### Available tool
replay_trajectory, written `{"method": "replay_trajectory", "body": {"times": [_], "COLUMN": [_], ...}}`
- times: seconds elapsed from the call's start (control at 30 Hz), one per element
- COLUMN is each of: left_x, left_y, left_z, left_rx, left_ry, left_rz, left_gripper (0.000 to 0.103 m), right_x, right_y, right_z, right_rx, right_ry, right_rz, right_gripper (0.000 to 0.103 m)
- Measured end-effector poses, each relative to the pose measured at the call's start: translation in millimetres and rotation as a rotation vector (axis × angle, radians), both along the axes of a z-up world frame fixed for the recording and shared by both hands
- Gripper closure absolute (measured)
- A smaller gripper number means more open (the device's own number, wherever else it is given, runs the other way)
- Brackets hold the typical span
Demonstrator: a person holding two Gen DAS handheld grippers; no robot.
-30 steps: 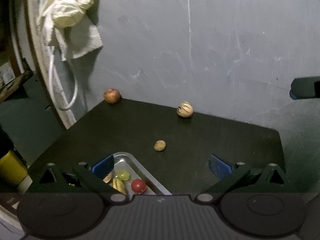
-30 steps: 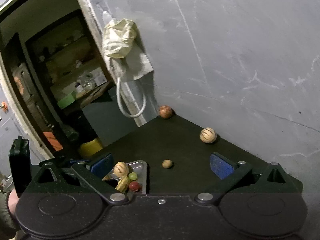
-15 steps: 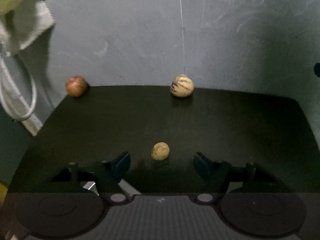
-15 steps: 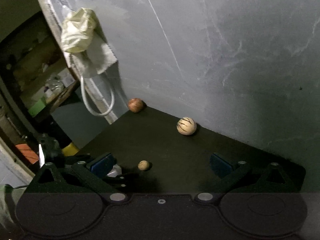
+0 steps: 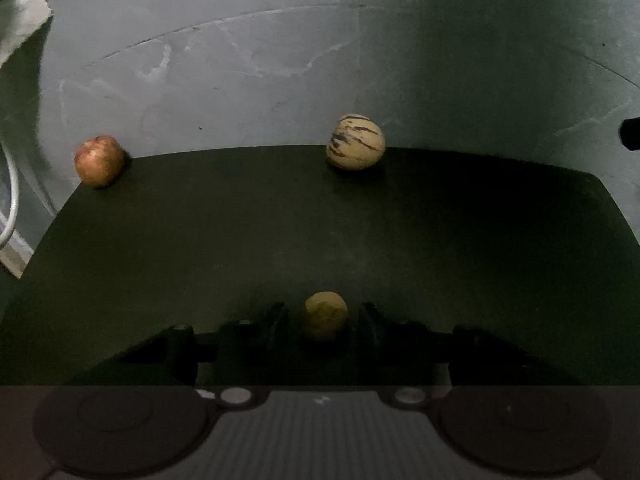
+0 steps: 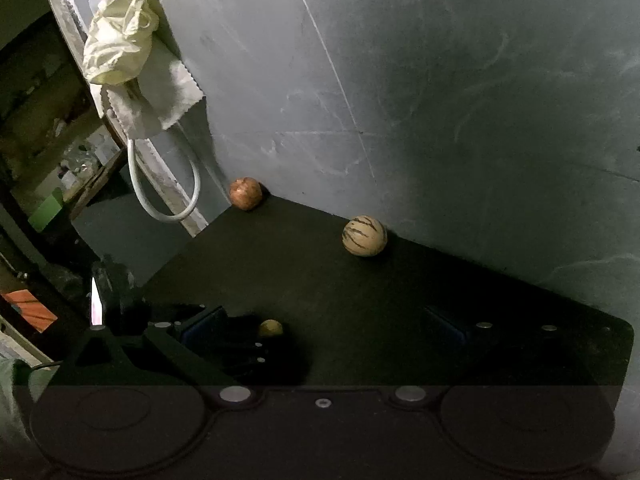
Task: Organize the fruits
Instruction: 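Grasp the small brown fruit with the left gripper while the right gripper grasps the striped melon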
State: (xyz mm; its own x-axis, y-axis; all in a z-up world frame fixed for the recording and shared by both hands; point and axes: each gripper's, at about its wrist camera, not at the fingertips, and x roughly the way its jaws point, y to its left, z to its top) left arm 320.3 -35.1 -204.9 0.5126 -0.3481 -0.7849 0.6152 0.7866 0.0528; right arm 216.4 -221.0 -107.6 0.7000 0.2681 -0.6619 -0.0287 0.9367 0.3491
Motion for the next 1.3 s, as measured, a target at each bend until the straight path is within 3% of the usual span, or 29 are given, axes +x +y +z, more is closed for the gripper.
{"method": "replay_trajectory", "body": {"times": [0.23,0.53,0.8,1.1,1.2,1.3], "left_x": [3.2,6.0,11.1,9.5,9.8,10.2], "left_y": [2.3,19.6,42.8,49.4,51.0,49.7], "left_z": [-4.1,3.4,10.1,9.3,8.7,7.1], "left_rx": [-0.021,-0.081,-0.128,-0.147,-0.15,-0.147], "left_ry": [0.018,0.034,0.037,0.049,0.05,0.052], "left_rz": [-0.019,-0.002,0.052,0.051,0.056,0.062], "left_gripper": [0.074,0.074,0.074,0.074,0.074,0.074], "right_x": [33.4,108.7,160.2,172.9,175.9,179.1], "right_y": [12.7,34.2,48.8,51.7,52.5,52.3], "right_z": [-15.0,-49.3,-89.2,-110.3,-113.4,-113.2], "right_rx": [-0.05,-0.185,-0.356,-0.378,-0.399,-0.4], "right_ry": [0.004,-0.021,-0.013,0.035,0.043,0.054], "right_rz": [-0.004,-0.002,0.05,0.049,0.033,0.04], "right_gripper": [0.001,0.001,0.015,0.03,0.048,0.048]}}
